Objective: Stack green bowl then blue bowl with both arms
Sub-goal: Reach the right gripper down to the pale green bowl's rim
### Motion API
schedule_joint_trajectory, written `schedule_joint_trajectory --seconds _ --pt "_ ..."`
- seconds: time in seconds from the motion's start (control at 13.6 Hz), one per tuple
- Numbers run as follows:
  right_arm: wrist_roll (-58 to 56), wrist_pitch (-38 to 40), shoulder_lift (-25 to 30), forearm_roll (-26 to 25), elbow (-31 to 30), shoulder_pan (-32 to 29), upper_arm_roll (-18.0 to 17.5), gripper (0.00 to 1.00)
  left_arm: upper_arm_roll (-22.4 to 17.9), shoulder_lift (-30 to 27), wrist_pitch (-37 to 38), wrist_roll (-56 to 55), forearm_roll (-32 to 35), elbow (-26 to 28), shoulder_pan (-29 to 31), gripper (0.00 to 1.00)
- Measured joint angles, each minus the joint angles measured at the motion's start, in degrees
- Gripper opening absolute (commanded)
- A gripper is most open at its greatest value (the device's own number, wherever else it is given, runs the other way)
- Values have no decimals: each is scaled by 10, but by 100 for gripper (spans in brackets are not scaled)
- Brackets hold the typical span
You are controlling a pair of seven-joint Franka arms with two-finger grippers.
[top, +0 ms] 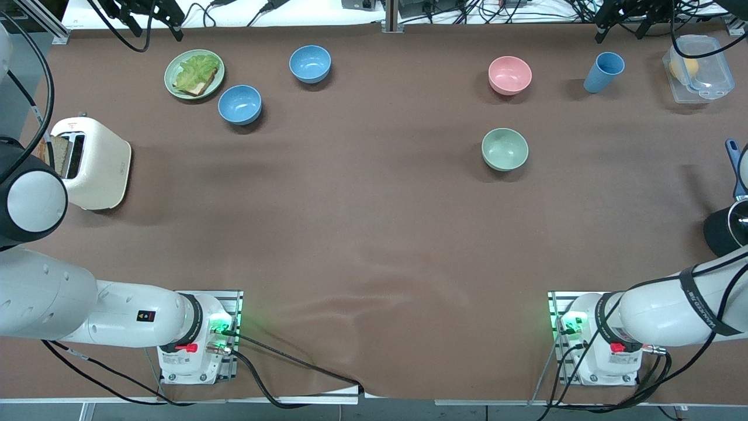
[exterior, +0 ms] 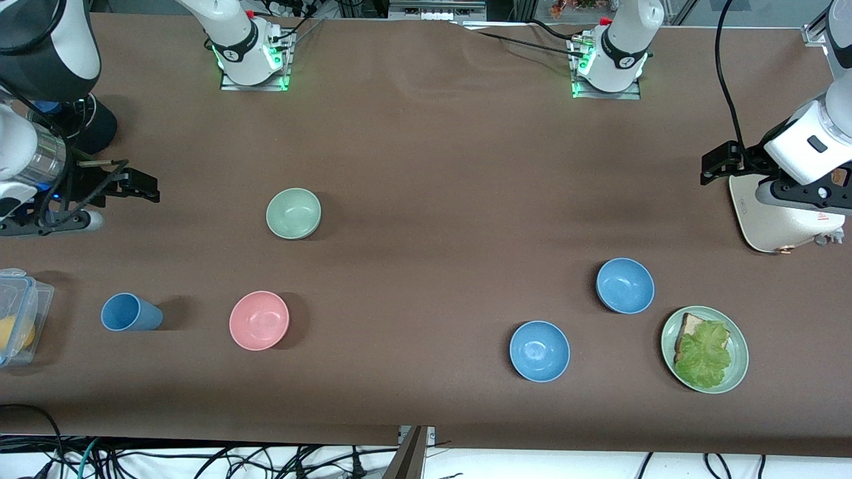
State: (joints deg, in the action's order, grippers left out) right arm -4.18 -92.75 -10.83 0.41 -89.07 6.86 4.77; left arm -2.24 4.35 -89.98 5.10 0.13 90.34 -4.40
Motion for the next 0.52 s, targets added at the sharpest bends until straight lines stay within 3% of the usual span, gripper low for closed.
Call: schedule_joint_trajectory --seconds 0.22,0.52 --pt "0 -7 -17 9 -9 1 -3 99 0 0 0 0 0 0 0 100" --pt "0 -179 -27 42 -143 8 -24 99 0 0 0 0 0 0 0 100"
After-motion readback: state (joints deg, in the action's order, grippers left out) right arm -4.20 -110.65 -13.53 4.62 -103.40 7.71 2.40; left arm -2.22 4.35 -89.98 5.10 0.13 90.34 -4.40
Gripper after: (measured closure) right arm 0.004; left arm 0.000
